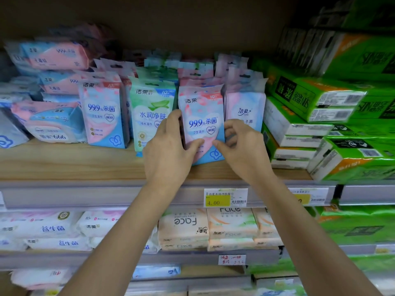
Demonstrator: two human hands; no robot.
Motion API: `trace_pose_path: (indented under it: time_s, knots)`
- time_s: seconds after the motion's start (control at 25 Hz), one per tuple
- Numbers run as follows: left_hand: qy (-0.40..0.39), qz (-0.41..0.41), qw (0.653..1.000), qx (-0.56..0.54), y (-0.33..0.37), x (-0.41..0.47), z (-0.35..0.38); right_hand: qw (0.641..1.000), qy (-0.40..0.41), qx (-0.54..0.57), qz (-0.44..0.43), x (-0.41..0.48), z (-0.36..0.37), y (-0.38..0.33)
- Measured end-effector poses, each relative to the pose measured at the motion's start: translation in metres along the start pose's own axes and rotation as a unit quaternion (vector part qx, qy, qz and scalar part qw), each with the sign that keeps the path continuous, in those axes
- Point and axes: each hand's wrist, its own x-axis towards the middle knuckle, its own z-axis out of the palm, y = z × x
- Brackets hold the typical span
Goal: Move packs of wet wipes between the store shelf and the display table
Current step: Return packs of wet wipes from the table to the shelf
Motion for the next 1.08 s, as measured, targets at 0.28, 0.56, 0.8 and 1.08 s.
trace_pose_path:
  time_s: [0.28, 0.56, 0.8, 1.08]
  knots:
    - [-0.047, 0.012, 0.999, 0.015, -0.005, 0.003, 0.0, 0.999, 0.013, -0.007, 0.04, 0.001, 0.004, -0.002]
    - [-0.053, 0.007, 0.989, 0.139, 0.0, 0.009, -0.006, 0.996, 0.025, -0.049, 0.073, 0.002, 0.004, -0.006]
    - [-0.058, 0.102, 0.99, -0.075, -0.019, -0.024, -0.045, 0.995, 0.062, 0.017, -0.071, -0.039, -0.016, -0.014]
    - [-0.102, 0.0, 0.993, -0.05, -0.074, -0.151, -0.077, 0.971, -0.132, 0.089, -0.179, -0.129, 0.047, -0.02]
